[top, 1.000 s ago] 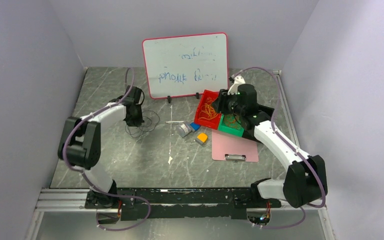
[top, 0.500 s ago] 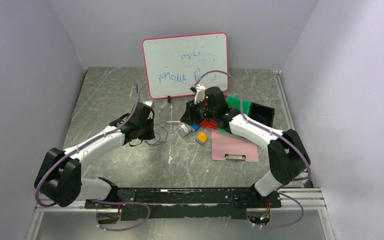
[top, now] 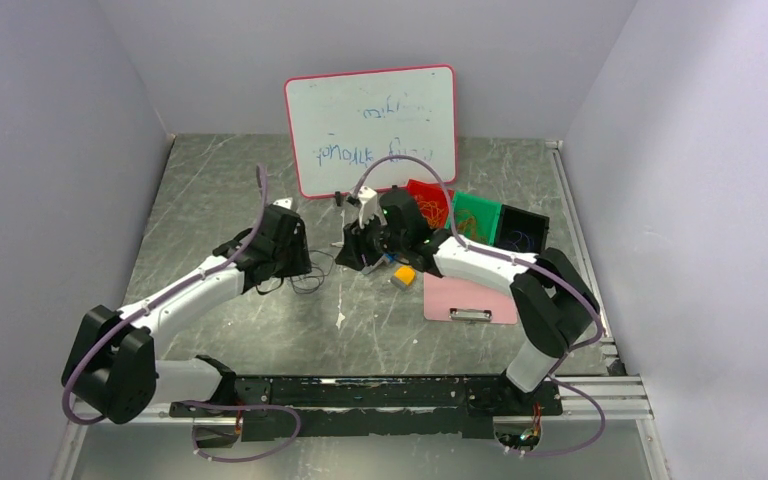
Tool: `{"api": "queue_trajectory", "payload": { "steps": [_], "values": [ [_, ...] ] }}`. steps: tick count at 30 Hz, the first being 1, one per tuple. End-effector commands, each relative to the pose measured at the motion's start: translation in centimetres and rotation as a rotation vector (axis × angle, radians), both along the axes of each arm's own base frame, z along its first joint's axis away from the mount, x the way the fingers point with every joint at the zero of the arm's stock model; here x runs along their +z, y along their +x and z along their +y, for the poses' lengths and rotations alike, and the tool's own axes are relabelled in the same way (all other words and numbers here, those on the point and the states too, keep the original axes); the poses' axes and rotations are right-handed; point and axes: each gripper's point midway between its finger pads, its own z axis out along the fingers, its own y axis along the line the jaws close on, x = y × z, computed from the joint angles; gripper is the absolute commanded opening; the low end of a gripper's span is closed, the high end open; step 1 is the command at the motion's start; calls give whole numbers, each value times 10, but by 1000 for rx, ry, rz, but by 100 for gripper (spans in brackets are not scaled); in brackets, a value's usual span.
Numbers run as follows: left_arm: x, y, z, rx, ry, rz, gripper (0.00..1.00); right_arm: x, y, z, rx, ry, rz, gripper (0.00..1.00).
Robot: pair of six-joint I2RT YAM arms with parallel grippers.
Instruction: Untangle the cables
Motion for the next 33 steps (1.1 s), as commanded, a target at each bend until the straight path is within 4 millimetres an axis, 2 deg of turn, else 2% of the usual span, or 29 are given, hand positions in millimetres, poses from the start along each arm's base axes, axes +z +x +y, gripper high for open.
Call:
{"api": "queue_trajectory", "payload": {
  "steps": [1, 2, 5, 8, 13, 17, 26, 28, 33],
  "values": [
    [24, 14, 3, 81, -53, -68, 53, 1, 1, 15, 57, 16, -127, 48],
    [29, 16, 4, 91, -65, -82, 54, 3, 2, 18, 60, 23, -146, 48],
    [45, 21, 10, 123, -99, -127, 56, -9, -2, 21, 79, 20, -158, 49],
    [51, 25, 23, 173, -122, -148, 58, -16, -3, 31, 109, 10, -158, 49],
    [38, 23, 48, 275, -156, -99, 57, -23, 1, 50, 115, -8, -160, 49],
    [36, 21, 58, 313, -167, -100, 57, -33, 3, 63, 114, -28, -144, 50],
    [37, 20, 65, 313, -157, -108, 56, -59, 12, 83, 141, -72, -143, 50],
    [37, 20, 65, 313, -158, -111, 56, -73, 14, 84, 146, -98, -132, 50],
    [37, 19, 67, 314, -157, -115, 56, -87, 18, 88, 153, -131, -124, 49]
  ]
}}
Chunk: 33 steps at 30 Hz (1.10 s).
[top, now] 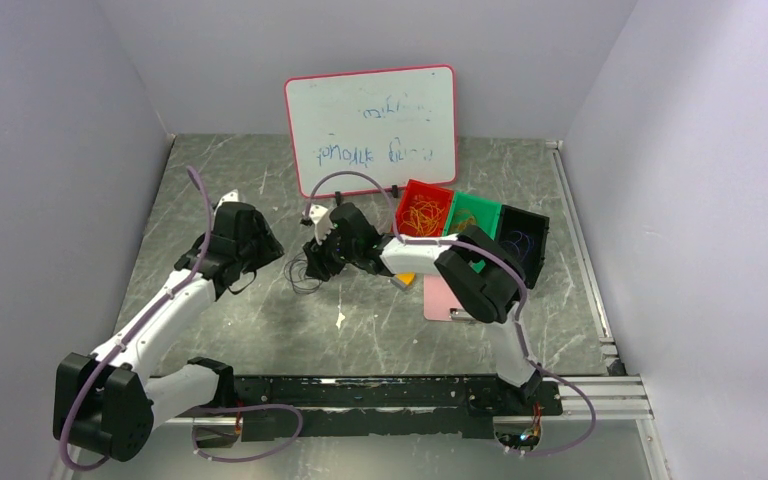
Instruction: Untangle the cables
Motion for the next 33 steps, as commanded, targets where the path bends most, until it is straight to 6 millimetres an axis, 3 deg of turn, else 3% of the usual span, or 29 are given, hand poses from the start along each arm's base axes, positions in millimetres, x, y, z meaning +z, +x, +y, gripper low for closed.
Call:
{"api": "queue_trajectory", "payload": {
  "steps": [1, 3, 7, 12, 13, 16, 21, 22, 25, 26, 29, 33],
  "values": [
    [5, 1, 1, -6, -12, -22, 56, -4, 6, 5, 5, -24, -26, 48],
    [5, 1, 2, -4, -12, -23, 55, -7, 8, 4, -9, -35, -28, 43],
    [4, 2, 1, -9, -15, -21, 55, -5, 10, 3, -23, -43, -34, 19],
    [5, 4, 1, -9, -16, -24, 54, 26, 11, 1, -44, 5, -67, 0],
    [5, 4, 1, -8, -16, -26, 54, 42, 10, 0, -50, 32, -85, 0],
    [6, 5, 1, -5, -18, -30, 54, 67, 11, -3, -69, 69, -116, 0],
    [5, 6, 1, -1, -23, -30, 54, 87, 4, -9, -50, 87, -139, 0],
    [5, 6, 1, 0, -24, -30, 54, 87, 1, -10, -33, 85, -146, 4],
    [4, 6, 2, 3, -25, -28, 54, 79, -9, -13, 33, 65, -149, 36],
    [3, 6, 2, 4, -24, -27, 53, 75, -13, -13, 56, 55, -146, 42],
    [4, 5, 3, 9, -22, -30, 54, 65, -22, -12, 116, 35, -142, 51],
    [8, 6, 7, 21, -14, -40, 54, 52, -36, -7, 182, 6, -156, 56]
  ]
}}
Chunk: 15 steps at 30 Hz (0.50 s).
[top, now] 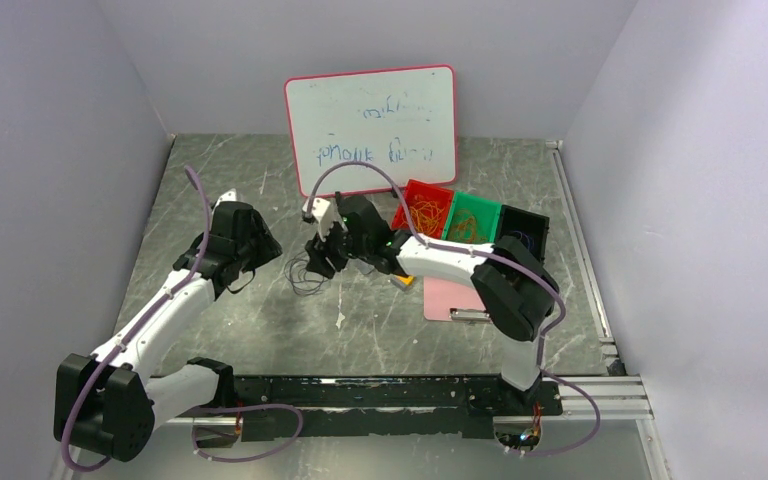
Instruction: Untangle the cables
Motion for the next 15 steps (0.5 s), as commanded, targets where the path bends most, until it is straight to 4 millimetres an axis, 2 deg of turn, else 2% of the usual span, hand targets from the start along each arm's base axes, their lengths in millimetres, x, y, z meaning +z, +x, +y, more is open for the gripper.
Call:
{"api": "queue_trajectory", "payload": {
  "steps": [1, 7, 12, 15],
  "values": [
    [6, 4, 4, 14, -7, -33, 54, -21, -24, 7, 118, -54, -15, 57],
    [5, 2, 4, 14, -10, -27, 54, -42, -32, 16, 151, -106, -15, 59],
    [4, 2, 4, 13, -12, -27, 54, -60, -25, 18, 115, -167, -22, 60],
    [4, 2, 5, 14, -9, -27, 54, -63, -18, 17, 68, -183, -42, 61]
  ]
}}
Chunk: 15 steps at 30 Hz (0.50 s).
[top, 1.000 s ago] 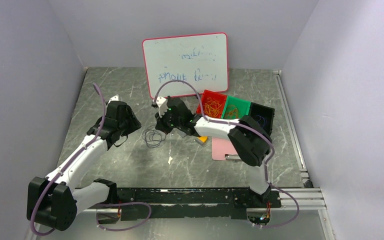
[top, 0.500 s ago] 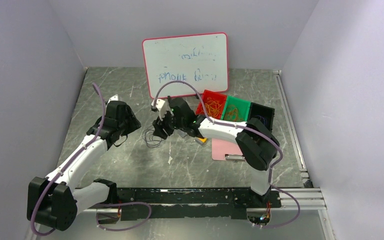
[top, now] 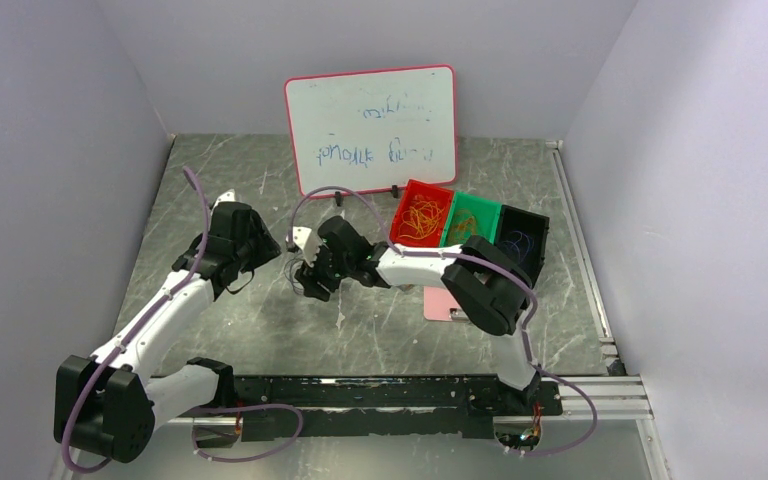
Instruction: Untangle the cables
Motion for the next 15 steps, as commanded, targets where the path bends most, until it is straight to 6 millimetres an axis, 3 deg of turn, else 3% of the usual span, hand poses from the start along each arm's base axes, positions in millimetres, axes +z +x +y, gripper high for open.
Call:
{"api": "queue_trajectory", "payload": {
  "steps": [1, 5, 12, 13, 15],
  "values": [
    [4, 3, 2, 6, -10, -26, 54, 4, 16, 4, -58, -15, -60, 61],
    [3, 4, 1, 1, -11, -24, 54, 4, 22, 4, -108, -5, -69, 59],
    [1, 4, 1, -3, -10, -17, 53, 5, 28, 3, -161, 1, -75, 37],
    [1, 5, 1, -3, -10, -20, 53, -7, 27, 2, -158, -21, -63, 37],
    [0, 4, 1, -3, -10, -17, 53, -11, 26, 2, -155, -28, -57, 37]
  ]
}}
